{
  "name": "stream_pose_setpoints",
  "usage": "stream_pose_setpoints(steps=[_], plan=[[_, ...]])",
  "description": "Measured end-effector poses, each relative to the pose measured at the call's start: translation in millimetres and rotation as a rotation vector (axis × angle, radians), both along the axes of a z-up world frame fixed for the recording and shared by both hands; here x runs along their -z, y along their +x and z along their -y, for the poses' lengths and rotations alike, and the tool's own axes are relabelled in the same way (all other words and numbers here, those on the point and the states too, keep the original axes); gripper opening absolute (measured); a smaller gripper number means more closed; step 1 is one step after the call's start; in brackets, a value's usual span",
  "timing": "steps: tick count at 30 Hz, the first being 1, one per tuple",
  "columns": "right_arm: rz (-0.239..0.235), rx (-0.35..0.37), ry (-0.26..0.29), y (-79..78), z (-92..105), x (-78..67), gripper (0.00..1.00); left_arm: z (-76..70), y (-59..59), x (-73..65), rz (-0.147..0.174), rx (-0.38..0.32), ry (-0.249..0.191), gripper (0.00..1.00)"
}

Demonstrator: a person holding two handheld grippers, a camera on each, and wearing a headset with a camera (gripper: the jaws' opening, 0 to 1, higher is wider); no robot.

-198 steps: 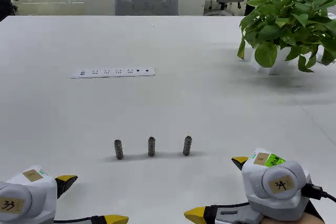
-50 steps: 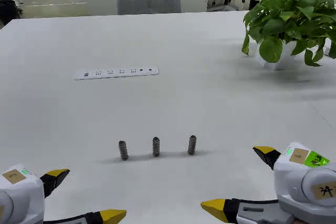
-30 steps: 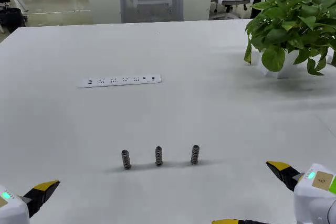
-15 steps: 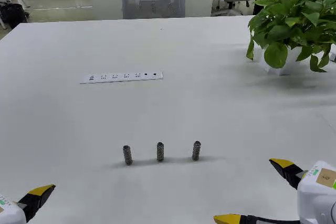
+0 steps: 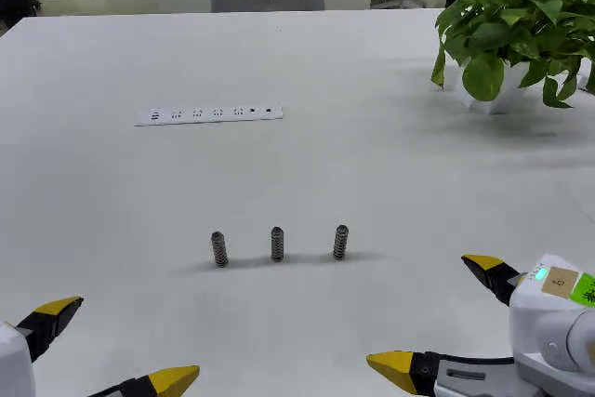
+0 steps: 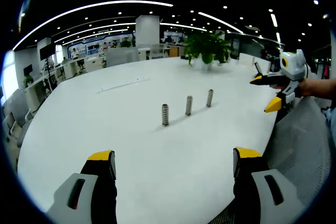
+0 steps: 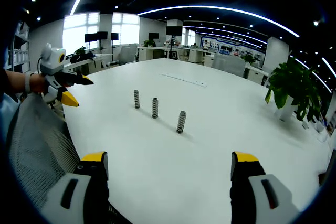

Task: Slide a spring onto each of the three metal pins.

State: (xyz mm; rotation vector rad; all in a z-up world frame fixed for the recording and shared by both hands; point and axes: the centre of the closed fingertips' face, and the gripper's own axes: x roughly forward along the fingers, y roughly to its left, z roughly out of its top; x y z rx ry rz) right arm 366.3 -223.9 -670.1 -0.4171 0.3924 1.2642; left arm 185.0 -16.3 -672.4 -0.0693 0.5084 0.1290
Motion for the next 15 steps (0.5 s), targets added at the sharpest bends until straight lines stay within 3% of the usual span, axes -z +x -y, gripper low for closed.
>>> stream_pose_setpoints(steps=[15], plan=[[-0.022,0.005,0.004,-1.3,-0.8,0.4,0.98,1.7,0.2,4.0,-0.012,0.021,0.001,0.94]])
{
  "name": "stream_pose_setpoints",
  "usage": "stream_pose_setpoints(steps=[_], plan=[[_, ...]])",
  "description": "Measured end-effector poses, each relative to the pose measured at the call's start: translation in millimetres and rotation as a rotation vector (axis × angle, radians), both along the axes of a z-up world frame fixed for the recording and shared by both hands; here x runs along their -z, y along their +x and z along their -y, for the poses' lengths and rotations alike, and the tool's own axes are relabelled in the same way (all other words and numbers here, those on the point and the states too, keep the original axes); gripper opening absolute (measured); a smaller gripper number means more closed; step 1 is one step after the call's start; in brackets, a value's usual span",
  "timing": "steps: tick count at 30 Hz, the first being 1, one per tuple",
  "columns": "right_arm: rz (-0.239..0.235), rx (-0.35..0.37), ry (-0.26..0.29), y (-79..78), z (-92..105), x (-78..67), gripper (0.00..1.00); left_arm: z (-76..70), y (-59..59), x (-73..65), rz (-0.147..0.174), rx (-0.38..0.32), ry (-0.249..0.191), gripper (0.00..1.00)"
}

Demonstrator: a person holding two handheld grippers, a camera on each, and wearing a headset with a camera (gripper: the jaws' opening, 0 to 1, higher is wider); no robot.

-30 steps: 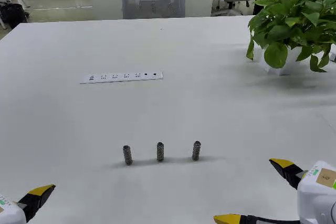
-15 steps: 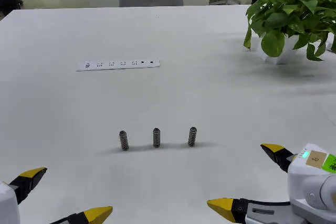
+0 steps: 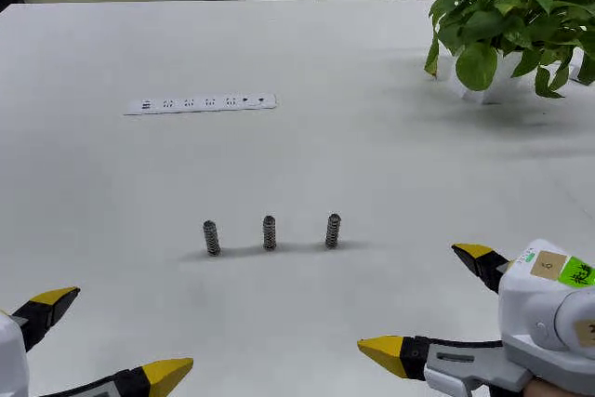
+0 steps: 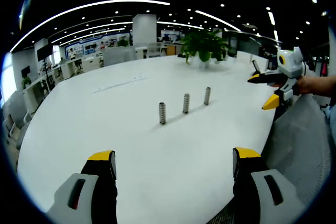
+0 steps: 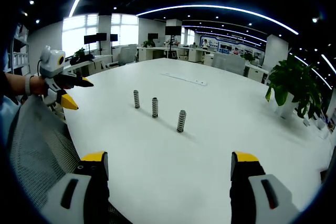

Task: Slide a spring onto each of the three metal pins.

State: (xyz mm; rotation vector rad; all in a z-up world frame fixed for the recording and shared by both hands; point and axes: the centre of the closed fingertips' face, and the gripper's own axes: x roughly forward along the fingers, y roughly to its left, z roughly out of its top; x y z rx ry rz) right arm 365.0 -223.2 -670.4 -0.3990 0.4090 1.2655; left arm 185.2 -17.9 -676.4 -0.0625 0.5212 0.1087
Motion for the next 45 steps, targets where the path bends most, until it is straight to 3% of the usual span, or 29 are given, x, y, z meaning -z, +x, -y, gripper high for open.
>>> stream_pose_setpoints(steps=[31,45], plan=[[-0.011,-0.003,-0.007,0.6,0.1,3.5,0.99,6.6,3.0,1.9,0.002,0.0,-0.054,1.0],[-0.015,-0.007,-0.007,1.5,1.2,5.3,0.98,4.6,2.5,3.2,0.0,-0.005,-0.055,1.0]])
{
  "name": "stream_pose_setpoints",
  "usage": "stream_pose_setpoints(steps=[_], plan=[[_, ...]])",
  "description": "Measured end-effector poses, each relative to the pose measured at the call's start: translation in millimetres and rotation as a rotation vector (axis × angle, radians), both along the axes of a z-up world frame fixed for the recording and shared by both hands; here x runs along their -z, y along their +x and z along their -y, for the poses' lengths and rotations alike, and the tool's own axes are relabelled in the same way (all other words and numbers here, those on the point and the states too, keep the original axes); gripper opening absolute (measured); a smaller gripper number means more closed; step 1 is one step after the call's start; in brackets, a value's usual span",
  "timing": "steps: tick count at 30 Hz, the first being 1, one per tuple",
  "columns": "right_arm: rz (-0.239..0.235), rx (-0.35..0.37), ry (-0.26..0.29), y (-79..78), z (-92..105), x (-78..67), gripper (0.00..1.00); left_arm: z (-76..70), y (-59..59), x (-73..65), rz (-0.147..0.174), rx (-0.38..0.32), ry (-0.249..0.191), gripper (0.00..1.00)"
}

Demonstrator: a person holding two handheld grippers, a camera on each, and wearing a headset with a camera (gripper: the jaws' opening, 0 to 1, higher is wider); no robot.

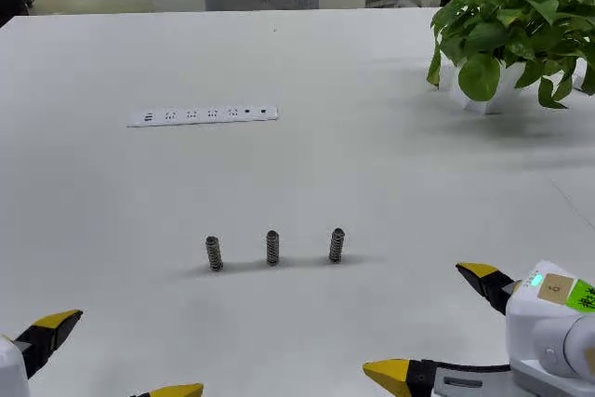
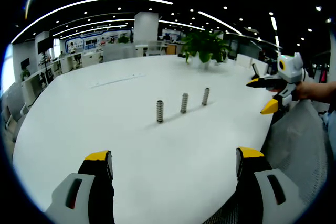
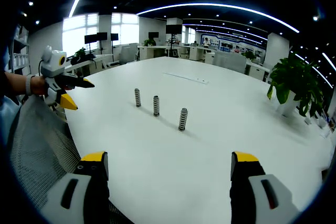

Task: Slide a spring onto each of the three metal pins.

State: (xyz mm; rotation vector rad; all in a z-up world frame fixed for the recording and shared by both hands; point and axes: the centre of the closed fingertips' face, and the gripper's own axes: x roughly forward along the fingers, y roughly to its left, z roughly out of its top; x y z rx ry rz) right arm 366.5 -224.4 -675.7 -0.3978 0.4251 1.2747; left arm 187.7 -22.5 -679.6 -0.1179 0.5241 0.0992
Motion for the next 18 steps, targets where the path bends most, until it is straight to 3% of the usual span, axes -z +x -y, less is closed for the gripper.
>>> stream_pose_setpoints(steps=[18], plan=[[0.007,-0.008,-0.013,-2.2,-0.5,0.6,0.98,-0.2,-0.4,0.3,-0.005,0.002,0.004,0.99]])
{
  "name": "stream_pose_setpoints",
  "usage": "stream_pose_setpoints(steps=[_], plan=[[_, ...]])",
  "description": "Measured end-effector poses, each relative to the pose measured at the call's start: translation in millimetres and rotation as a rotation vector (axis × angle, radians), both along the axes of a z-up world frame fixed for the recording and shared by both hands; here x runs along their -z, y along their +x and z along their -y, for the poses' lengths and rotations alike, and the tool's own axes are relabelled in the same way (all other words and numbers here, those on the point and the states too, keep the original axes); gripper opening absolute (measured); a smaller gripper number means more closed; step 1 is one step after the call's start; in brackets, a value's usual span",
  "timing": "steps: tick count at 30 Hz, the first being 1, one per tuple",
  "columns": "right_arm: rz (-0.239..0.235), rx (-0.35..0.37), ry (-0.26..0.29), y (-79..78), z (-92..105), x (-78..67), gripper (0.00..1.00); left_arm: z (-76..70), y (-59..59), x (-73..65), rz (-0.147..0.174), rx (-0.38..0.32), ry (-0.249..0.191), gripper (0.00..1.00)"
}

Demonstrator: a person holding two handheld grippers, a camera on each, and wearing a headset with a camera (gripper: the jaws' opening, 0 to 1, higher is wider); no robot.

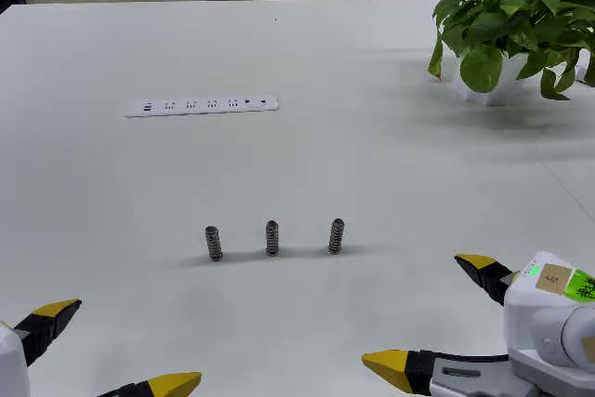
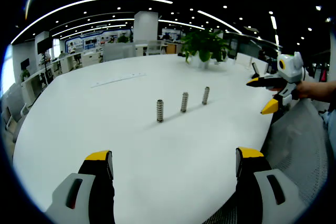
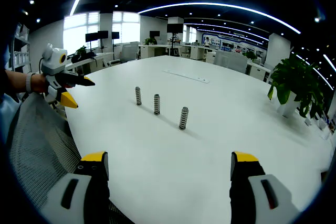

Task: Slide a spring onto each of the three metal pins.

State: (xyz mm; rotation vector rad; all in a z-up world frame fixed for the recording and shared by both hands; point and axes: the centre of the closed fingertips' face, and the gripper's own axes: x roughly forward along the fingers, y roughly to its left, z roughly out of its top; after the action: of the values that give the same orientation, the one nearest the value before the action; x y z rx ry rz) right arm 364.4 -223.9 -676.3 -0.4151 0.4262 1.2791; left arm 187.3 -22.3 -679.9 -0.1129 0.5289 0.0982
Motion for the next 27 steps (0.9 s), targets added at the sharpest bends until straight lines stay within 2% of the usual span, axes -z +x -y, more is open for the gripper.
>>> stream_pose_setpoints(steps=[27], plan=[[0.0,-0.003,-0.002,-1.4,-0.8,-0.4,0.98,1.2,-0.2,0.4,-0.003,0.006,0.001,0.98]])
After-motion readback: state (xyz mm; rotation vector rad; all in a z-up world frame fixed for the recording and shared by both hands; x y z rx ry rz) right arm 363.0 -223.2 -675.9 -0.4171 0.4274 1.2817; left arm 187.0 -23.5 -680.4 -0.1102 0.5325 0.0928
